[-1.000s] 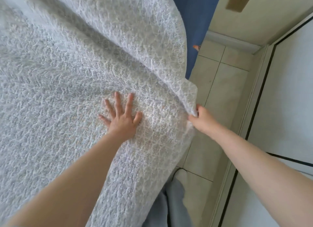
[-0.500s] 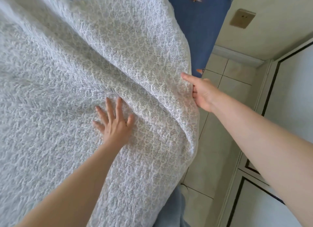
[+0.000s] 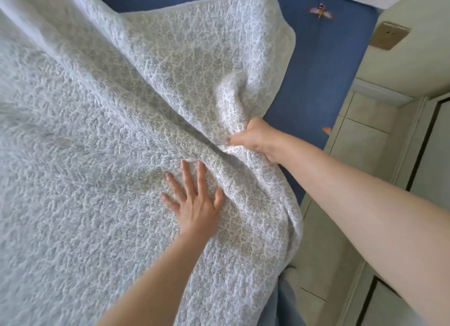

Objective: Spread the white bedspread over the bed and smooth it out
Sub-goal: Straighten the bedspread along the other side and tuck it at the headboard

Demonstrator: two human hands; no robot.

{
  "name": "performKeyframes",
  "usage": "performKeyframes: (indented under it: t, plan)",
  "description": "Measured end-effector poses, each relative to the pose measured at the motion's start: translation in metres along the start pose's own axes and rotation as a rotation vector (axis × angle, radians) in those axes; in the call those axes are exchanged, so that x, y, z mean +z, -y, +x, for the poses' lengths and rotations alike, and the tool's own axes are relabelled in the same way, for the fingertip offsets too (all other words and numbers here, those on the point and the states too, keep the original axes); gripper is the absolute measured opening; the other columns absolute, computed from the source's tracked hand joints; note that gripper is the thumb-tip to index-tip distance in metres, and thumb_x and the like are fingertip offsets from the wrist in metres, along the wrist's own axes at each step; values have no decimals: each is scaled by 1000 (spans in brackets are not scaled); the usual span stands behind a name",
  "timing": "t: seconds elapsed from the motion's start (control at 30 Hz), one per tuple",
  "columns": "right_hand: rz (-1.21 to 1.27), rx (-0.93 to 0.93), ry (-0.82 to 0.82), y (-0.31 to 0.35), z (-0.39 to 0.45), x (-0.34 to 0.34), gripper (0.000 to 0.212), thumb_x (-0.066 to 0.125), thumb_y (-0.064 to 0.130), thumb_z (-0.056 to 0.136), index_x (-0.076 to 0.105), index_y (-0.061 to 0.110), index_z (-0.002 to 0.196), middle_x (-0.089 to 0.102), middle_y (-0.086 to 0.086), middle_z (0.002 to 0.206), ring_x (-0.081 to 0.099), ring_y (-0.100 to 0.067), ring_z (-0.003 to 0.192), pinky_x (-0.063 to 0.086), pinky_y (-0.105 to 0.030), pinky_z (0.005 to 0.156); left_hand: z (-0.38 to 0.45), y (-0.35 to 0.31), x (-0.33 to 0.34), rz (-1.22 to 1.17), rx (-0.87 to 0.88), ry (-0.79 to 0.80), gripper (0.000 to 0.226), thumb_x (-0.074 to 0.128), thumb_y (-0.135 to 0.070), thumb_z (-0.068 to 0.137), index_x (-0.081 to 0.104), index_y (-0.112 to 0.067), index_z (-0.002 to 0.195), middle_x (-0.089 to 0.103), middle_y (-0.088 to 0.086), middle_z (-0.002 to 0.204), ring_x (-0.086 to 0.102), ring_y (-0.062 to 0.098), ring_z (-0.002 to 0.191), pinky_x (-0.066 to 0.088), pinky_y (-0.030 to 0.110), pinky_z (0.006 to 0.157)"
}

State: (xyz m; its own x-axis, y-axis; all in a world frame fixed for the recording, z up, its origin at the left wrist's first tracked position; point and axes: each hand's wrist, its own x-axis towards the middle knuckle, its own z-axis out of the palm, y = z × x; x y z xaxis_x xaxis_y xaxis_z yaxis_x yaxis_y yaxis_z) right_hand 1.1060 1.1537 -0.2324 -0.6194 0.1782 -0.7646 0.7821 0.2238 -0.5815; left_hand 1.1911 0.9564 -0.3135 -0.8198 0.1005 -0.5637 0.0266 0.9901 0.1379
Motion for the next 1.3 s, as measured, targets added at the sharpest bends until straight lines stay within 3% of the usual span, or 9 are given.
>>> performKeyframes:
  t: [0.13,0.23,0.33,0.47,0.57,0.67,1.0,1.17,1.3]
  plan:
    - [364,-3,-393,-31,12,-65,20,74,8,80,67,4,99,66,-12,104,66,-26,88,56,-39,81,-1,2,-2,-53,36,-11,73,18,-59,96,-29,-41,148,-47,-12,150,-44,30,138,-12,69,112]
    - [199,114,-542,-54,14,-77,27,67,23,89,58,3,105,61,-15,95,61,-28,90,49,-34,70,-1,-1,-4,-58,51,-11,70,21,-57,97,-27,-46,148,-47,-13,150,-46,30,137,-12,71,110]
    - [253,131,-474,-47,21,-66,41,67,25,89,50,4,120,56,-18,127,57,-31,107,47,-40,93,0,-2,-4,-44,34,3,70,19,-56,97,-28,-46,147,-49,-12,149,-47,30,136,-8,73,110]
    - [329,64,-247,-29,23,-59,77,75,34,82,37,5,142,47,-6,141,45,-24,127,37,-33,96,6,-8,-8,-47,12,-9,71,20,-59,95,-31,-49,144,-50,-12,148,-47,32,135,-7,75,108]
    - [245,50,-239,-31,23,-60,63,71,37,86,43,7,133,48,-1,129,47,-19,112,38,-30,90,13,-18,-15,-102,9,-30,71,24,-58,98,-29,-51,144,-48,-12,149,-46,34,135,-13,76,105]
    - [238,17,-506,-45,32,-74,30,65,28,89,51,11,110,58,-4,113,55,-20,95,44,-29,81,21,-21,-20,-93,43,-51,69,22,-62,96,-25,-53,145,-46,-15,150,-43,32,138,-16,76,103]
    - [24,-71,-409,-43,30,-79,50,65,37,86,59,-1,118,67,-17,108,64,-36,100,54,-42,85,50,-31,-32,-92,35,-83,67,20,-62,97,-29,-53,143,-45,-11,151,-41,35,139,-18,74,104]
    - [77,38,-536,-78,24,-104,56,72,49,81,55,4,112,62,-4,102,61,-24,97,46,-29,70,59,-37,-34,-57,13,-92,65,12,-67,95,-31,-53,142,-47,-11,150,-39,36,140,-16,77,103]
    - [208,-1,-398,-79,11,-111,59,74,53,76,59,14,118,66,1,109,65,-18,96,53,-33,77,61,-40,-34,-45,-20,-69,67,11,-63,97,-35,-48,142,-48,-5,150,-38,38,139,-13,77,104]
